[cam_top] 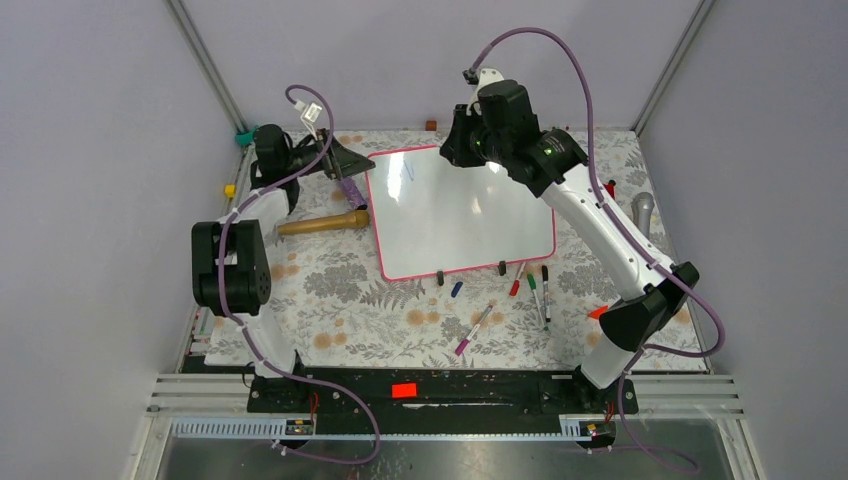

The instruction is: Write a sentence on the whiteboard

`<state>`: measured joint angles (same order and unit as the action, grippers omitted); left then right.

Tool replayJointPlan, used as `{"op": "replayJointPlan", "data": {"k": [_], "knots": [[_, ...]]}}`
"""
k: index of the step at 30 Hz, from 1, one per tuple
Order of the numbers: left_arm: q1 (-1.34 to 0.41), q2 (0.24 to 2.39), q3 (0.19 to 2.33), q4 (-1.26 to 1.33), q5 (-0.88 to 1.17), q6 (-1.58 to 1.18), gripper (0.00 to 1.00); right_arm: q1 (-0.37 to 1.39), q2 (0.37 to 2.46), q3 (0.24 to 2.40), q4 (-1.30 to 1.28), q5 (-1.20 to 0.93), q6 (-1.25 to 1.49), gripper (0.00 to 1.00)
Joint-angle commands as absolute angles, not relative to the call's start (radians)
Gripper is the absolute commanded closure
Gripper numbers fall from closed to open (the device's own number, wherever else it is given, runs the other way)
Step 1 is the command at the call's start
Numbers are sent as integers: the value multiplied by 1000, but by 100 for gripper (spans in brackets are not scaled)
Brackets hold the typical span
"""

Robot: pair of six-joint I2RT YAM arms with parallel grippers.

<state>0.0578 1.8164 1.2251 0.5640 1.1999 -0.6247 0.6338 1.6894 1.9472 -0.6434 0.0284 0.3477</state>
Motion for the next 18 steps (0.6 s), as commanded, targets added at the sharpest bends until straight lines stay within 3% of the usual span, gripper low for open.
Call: {"op": "replayJointPlan", "data": {"k": [1, 5, 7, 12, 13, 14, 18], "knots": [[21, 1851, 1269, 534, 1201, -582, 29, 627, 1682, 1957, -599, 3, 348, 100], [11, 1888, 1267, 656, 1276, -560, 37, 627, 1681, 1955, -599, 3, 353, 100], [14, 1900, 1261, 723, 1305, -566, 52, 627, 1678, 1952, -600, 3, 348, 100], [13, 1918, 1284, 697, 1336, -542, 76, 627, 1665, 1931, -598, 4, 343, 100], [14, 1921, 1292, 671, 1341, -526, 84, 627, 1664, 1925, -599, 3, 343, 100], [11, 1923, 1298, 648, 1340, -514, 99, 627, 1663, 1921, -598, 3, 342, 100], [6, 1910, 1297, 544, 1301, -480, 100, 627, 1665, 1900, -593, 3, 340, 100]]}}
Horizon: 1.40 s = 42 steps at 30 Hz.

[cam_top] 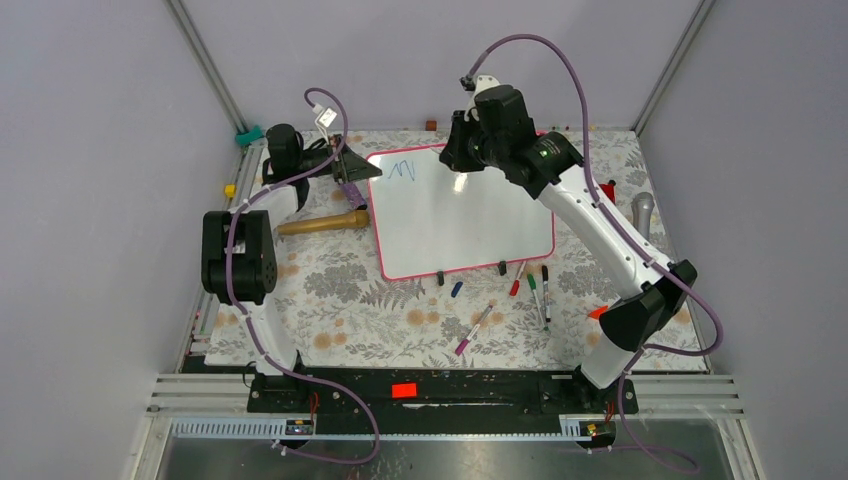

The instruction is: Write a sentence on the whiteboard

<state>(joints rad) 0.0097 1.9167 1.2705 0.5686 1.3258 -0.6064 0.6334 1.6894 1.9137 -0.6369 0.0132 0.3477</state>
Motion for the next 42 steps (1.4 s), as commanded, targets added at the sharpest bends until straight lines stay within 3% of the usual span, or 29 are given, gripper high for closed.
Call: {"op": "replayJointPlan", "data": {"k": [1, 9, 16, 28, 31, 34, 37, 42], "knots": [[5, 1906, 1291, 545, 1301, -474, 100, 627, 1670, 1897, -593, 3, 341, 100], [5, 1881, 1217, 693, 1348, -483, 100, 653, 1741, 1955, -671, 169, 364, 100], [-20, 1876, 1240, 645, 1427, -521, 100, 754, 1779, 1972, -675, 330, 295, 100], [-41, 1853, 1207, 604, 1392, -472, 100, 791, 1820, 1992, -643, 344, 287, 100], [-41, 1866, 1183, 814, 1393, -625, 100, 790, 1863, 2058, -689, 347, 297, 100], [-37, 1940, 1134, 1425, 1365, -1012, 100, 792, 1932, 2167, -767, 347, 311, 100], [-40, 2022, 1217, 1474, 1440, -1170, 100, 791, 1980, 2267, -835, 354, 313, 100], [-37, 2017, 1203, 1474, 1427, -1159, 100, 792, 1970, 2264, -862, 351, 302, 100]]}}
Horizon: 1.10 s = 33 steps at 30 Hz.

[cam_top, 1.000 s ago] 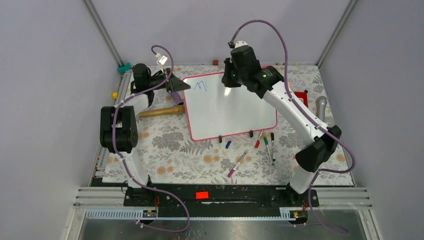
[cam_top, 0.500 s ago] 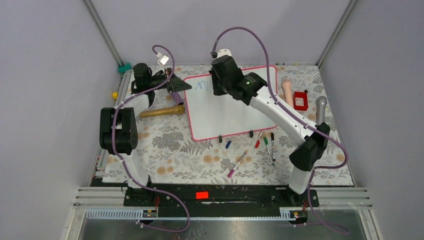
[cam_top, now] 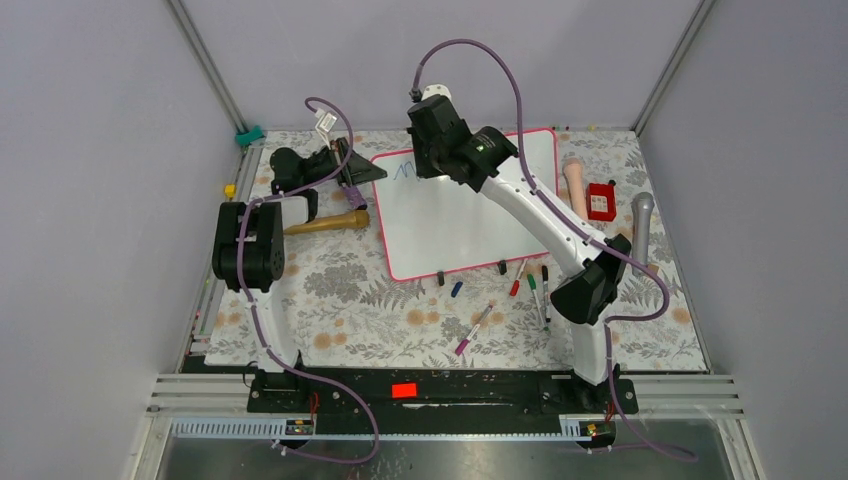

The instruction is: Write a sentence on the whiteboard

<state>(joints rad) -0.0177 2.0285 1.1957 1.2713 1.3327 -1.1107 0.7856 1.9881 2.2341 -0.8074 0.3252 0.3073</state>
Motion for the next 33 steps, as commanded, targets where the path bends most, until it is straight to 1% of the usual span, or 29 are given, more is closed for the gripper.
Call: {"op": "replayJointPlan", "data": {"k": [1, 6, 10, 20, 28, 33], "knots": [[-37, 2018, 1201, 1474, 1421, -1162, 100, 792, 1957, 2247, -857, 347, 300, 100], [-30, 2032, 1207, 1474, 1436, -1184, 100, 791, 1900, 2144, -810, 349, 293, 100], [-25, 2027, 1190, 1473, 1426, -1183, 100, 792, 1893, 2122, -800, 355, 292, 100], [-24, 2029, 1191, 1474, 1434, -1199, 100, 790, 1901, 2141, -800, 389, 271, 100], [-25, 2041, 1209, 1474, 1440, -1218, 100, 790, 1953, 2224, -826, 416, 268, 100], [-24, 2038, 1212, 1474, 1443, -1221, 100, 787, 1971, 2235, -826, 415, 276, 100]]}}
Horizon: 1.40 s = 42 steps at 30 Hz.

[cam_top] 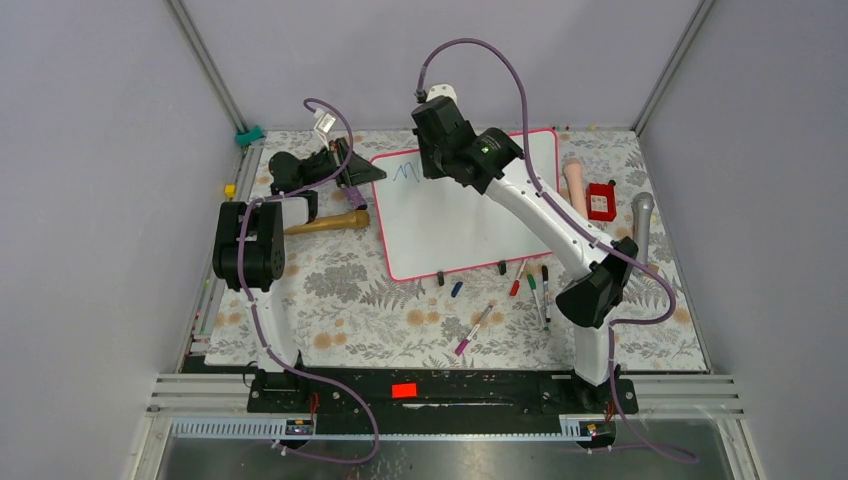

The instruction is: Write a sentence on the whiteboard

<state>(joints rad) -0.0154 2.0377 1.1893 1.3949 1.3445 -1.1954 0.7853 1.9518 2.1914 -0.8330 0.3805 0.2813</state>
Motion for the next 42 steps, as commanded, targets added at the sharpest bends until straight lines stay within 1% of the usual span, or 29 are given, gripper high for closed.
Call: {"op": "replayJointPlan", "data": {"k": [1, 13, 26, 34, 42], "knots": [[-24, 2036, 1211, 1474, 1442, -1221, 100, 786, 1974, 2235, -826, 414, 276, 100], [-25, 2031, 1208, 1474, 1449, -1216, 100, 782, 1986, 2232, -826, 408, 283, 100], [-25, 2027, 1207, 1474, 1461, -1213, 100, 782, 2019, 2239, -824, 458, 322, 100], [-26, 2029, 1209, 1474, 1470, -1213, 100, 782, 2023, 2232, -807, 371, 303, 100], [-27, 2029, 1210, 1474, 1473, -1213, 100, 782, 2026, 2215, -857, 348, 290, 100]]}}
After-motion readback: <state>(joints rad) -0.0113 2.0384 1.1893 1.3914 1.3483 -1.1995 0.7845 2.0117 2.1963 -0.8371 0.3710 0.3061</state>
